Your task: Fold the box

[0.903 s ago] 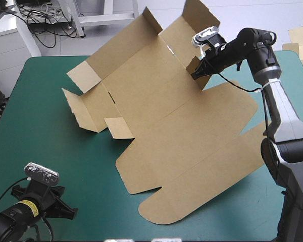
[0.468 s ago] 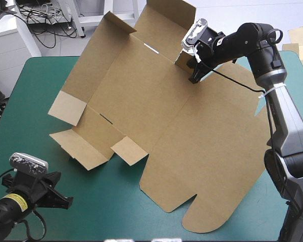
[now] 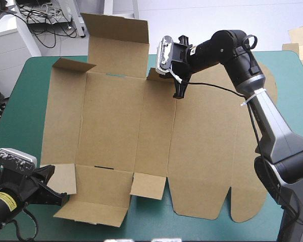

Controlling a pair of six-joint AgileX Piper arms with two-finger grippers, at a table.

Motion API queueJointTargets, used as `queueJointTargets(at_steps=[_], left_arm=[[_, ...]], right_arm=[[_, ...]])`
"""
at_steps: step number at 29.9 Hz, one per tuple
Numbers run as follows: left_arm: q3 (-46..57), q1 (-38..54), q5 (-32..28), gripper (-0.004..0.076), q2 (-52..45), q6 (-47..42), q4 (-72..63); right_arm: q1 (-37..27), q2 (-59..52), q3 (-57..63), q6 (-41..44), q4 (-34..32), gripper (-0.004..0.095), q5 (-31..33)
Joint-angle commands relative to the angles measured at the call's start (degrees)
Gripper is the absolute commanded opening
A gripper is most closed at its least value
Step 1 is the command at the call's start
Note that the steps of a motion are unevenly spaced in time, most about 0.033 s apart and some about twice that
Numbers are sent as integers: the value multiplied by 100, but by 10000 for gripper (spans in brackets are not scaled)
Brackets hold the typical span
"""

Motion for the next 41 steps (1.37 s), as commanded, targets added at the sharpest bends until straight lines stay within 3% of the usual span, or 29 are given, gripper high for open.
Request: queueJointTargets(at_steps=[1,15,18,21,24,26,29,34,41], left_arm=[[-191,-39,-292,-10,63,-18,19],[-191,-39,-255,-10,63,-18,28],[-191,-39,-252,-10,63,-18,28],[-191,-39,-242,-10,63,-18,28],[-191,-39,-229,-10,63,-18,28],[-191,-39,-227,-10,63,-18,28],[-191,-39,-206,-10,63,-18,28],[-191,-39,-206,-10,63,-18,28],[-191,-39,-206,-10,63,-18,42]], right_arm=[[133,-385,-149,-168,249,-21,54],[259,-266,841,-931,403,3,15],[259,-179,841,-861,417,158,-143],[259,-157,841,-702,417,435,-351],[259,-169,841,-529,421,652,-600],[259,-194,841,-468,421,693,-614],[259,-293,841,125,409,665,-577],[259,-581,841,1402,-156,514,-500],[234,-968,841,2593,-1073,134,45]])
